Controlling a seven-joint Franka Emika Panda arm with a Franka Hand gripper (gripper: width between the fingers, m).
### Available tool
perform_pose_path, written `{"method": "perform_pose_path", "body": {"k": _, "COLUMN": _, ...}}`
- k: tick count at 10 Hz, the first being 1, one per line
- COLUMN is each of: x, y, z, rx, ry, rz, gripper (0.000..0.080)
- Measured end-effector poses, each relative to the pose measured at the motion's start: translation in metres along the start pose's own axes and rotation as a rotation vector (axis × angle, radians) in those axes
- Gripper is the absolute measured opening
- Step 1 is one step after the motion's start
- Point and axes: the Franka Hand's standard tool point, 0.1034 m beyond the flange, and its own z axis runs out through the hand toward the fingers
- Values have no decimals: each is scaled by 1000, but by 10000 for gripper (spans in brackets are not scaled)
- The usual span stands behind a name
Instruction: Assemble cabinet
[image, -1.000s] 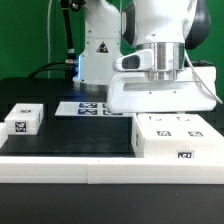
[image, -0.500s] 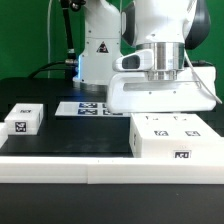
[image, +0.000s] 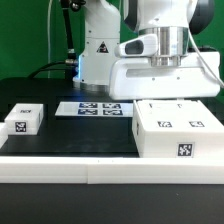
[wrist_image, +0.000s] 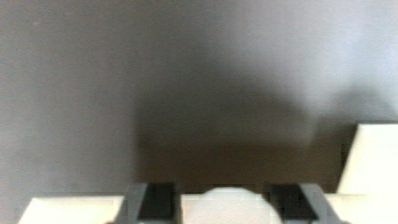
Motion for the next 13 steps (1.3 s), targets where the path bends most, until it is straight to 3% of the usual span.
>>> {"method": "perform_pose_path", "body": {"k": 2, "x": 7, "y": -3, "z": -29, "rx": 8, "ry": -27, "rz": 0, "gripper": 218}}
{"method": "perform_pose_path", "body": {"k": 3, "x": 9, "y": -3, "z": -36, "rx": 10, "ry": -39, "rz": 0, "gripper": 218}}
{"method": "perform_pose_path", "body": {"k": 6, "x": 4, "y": -2, "z": -28, "rx": 7, "ry": -51, "rz": 2, "gripper": 218}}
{"method": "perform_pose_path", "body": {"k": 7, "x": -4, "y": 3, "z": -19, "rx": 6, "ry": -81, "rz": 20, "gripper": 218}}
{"method": "perform_pose_path", "body": {"k": 9, "x": -13, "y": -2, "z": -27, "rx": 10, "ry": -200, "rz": 25, "gripper": 218}}
{"method": "perform_pose_path", "body": {"k": 11, "x": -4, "y": -3, "z": -37, "rx": 13, "ry": -201, "rz": 30, "gripper": 218}}
{"method": "perform_pose_path", "body": {"k": 13, "x": -9, "y": -3, "z": -32, "rx": 11, "ry": -215, "rz": 30, "gripper": 218}}
